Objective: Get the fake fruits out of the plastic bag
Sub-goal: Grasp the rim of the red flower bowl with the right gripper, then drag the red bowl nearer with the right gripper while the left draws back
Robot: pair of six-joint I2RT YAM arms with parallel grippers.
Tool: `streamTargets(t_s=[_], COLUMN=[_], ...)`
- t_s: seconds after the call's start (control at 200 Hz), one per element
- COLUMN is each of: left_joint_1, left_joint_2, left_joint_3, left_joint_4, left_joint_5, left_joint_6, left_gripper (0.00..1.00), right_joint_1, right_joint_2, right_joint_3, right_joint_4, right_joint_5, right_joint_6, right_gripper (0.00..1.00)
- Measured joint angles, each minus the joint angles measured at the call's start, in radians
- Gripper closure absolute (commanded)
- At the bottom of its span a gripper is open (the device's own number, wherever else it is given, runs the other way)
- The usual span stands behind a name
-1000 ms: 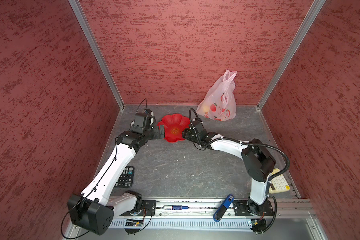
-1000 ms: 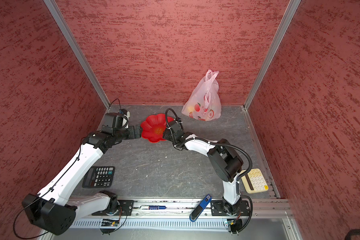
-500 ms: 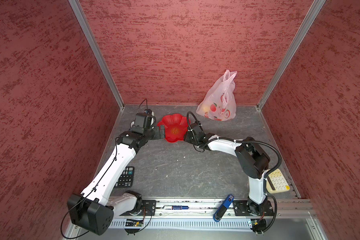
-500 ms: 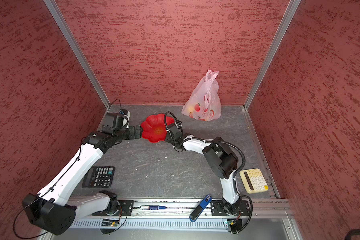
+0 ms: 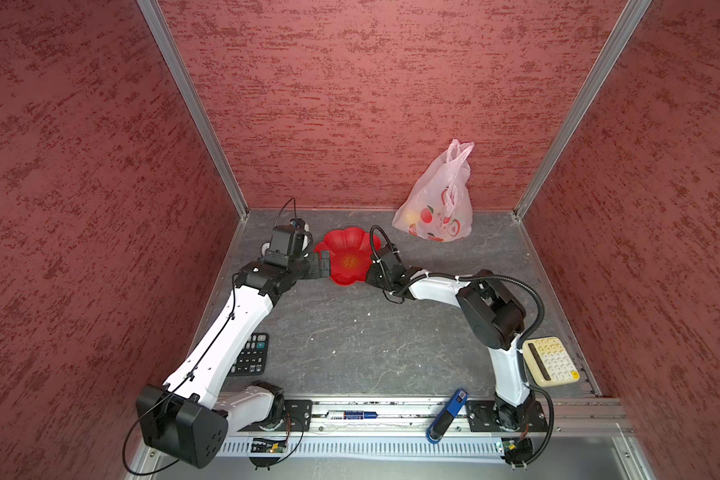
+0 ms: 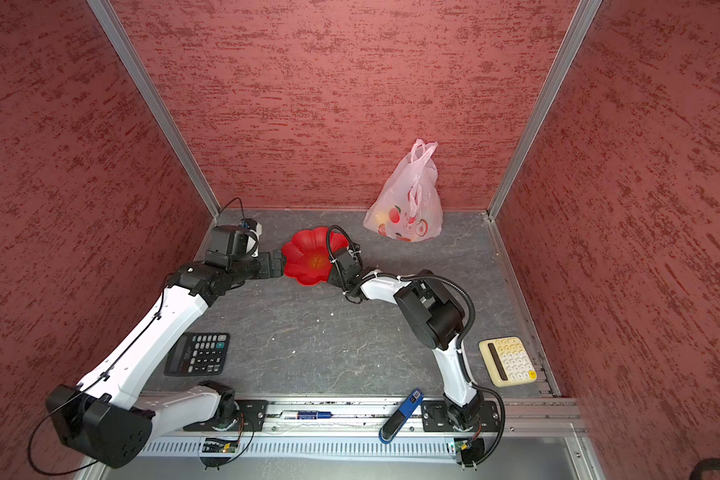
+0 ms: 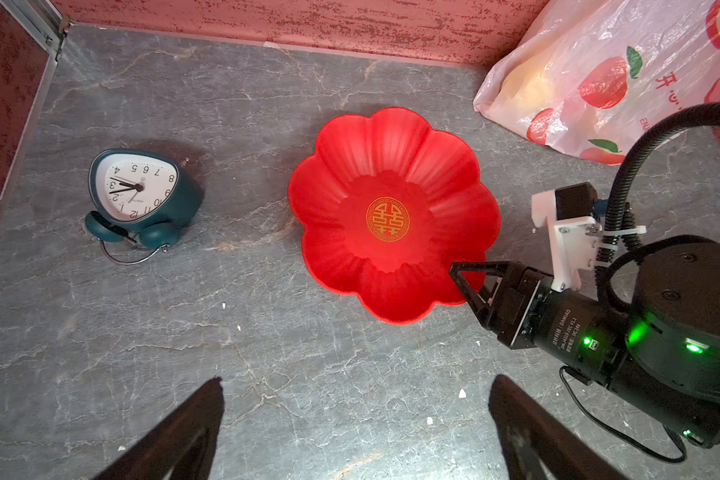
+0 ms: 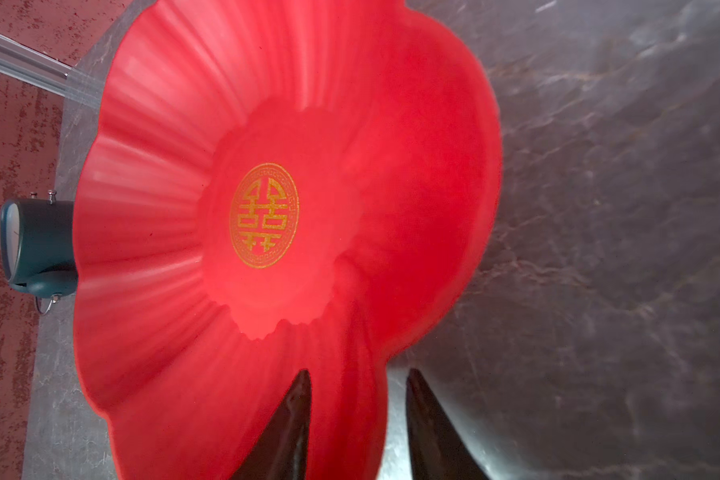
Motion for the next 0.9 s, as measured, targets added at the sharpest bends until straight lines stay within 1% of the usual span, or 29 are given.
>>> streamTargets(t_s=[0.06,0.261,0.296,0.311,0.436,0.531,0.626,0.726,0.777,0.797,0.822,0.897], left_joint_1=[-0.002,-0.004,-0.004,-0.004,-0.004,-0.004,-0.004,-0.004,-0.004,-0.004,-0.004,-0.004], left_joint_2=[0.001,0.005,0.008,0.009,0.018,0.017,0.016,0.016,0.016,0.016,0.016,0.016], left_joint_3=[0.000,0.000,0.000,0.000,0.000,0.002,0.002,0.002,0.004,0.005,0.008,0.013], left_joint_4=[0.000,-0.003,-0.006,-0.007,-0.018,-0.024,-0.027,-0.028,-0.031,-0.032,-0.034,-0.034], left_joint_5=[0.000,-0.005,-0.006,-0.007,-0.016,-0.018,-0.018,-0.013,-0.007,-0.006,-0.001,0.010], left_joint_6=[0.000,0.000,0.000,0.000,0.000,0.000,-0.001,-0.001,-0.002,-0.002,-0.003,-0.010], left_gripper=[0.01,0.01,0.01,0.01,0.01,0.01,0.01,0.01,0.01,0.01,0.01,0.01], right_joint_1=[-0.005,-0.020,-0.023,-0.025,-0.035,-0.053,-0.085,-0.127,-0.147,-0.152,-0.165,-0.187], right_joint_2=[0.003,0.004,0.002,0.000,-0.051,-0.133,-0.239,-0.407,-0.534,-0.562,-0.644,-0.829], right_joint_3=[0.000,-0.002,-0.006,-0.009,-0.079,-0.166,-0.276,-0.424,-0.515,-0.534,-0.585,-0.674], right_joint_4=[0.010,0.037,0.045,0.048,0.053,0.039,0.011,-0.055,-0.115,-0.127,-0.164,-0.267], right_joint_5=[-0.006,-0.025,-0.034,-0.036,-0.052,-0.061,-0.068,-0.059,-0.045,-0.042,-0.031,0.003], right_joint_6=[0.008,0.032,0.037,0.035,0.050,0.054,0.062,0.075,0.089,0.093,0.105,0.135], right_gripper=[0.79,0.93,0.99,1.00,1.00,1.00,1.00,1.00,1.00,1.00,1.00,1.00])
